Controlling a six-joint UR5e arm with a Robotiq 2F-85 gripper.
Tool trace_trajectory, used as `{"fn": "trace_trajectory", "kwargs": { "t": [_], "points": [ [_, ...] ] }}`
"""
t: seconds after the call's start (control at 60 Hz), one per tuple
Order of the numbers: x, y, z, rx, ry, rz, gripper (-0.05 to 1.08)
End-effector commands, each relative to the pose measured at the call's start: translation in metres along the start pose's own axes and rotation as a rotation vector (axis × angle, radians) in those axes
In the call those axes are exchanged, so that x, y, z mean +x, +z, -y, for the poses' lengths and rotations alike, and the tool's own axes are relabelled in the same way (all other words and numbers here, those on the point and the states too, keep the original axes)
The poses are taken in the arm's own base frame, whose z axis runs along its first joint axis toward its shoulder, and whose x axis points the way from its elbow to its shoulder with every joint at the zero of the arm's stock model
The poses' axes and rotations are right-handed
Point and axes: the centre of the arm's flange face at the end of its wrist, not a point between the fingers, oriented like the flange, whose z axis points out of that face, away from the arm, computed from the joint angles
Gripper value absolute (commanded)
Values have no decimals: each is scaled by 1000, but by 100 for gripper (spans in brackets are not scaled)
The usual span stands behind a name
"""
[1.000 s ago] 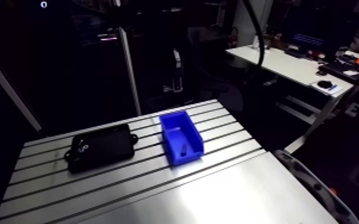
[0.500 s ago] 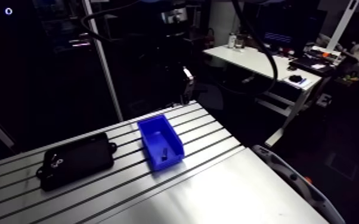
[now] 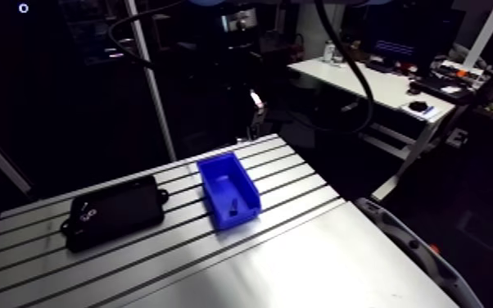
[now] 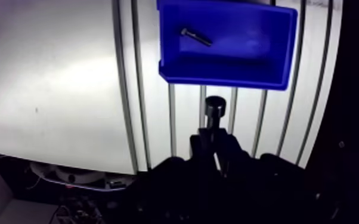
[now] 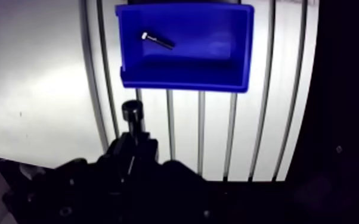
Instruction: Pick up the M10 bolt from the tray and put it into the blue bin.
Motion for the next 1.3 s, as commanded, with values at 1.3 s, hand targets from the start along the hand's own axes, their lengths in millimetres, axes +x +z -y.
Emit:
{"fn": "trace_trajectory", "kwargs": {
  "t": [1.3],
  "points": [
    [51, 123, -46, 45, 23, -3, 107]
  ]
}}
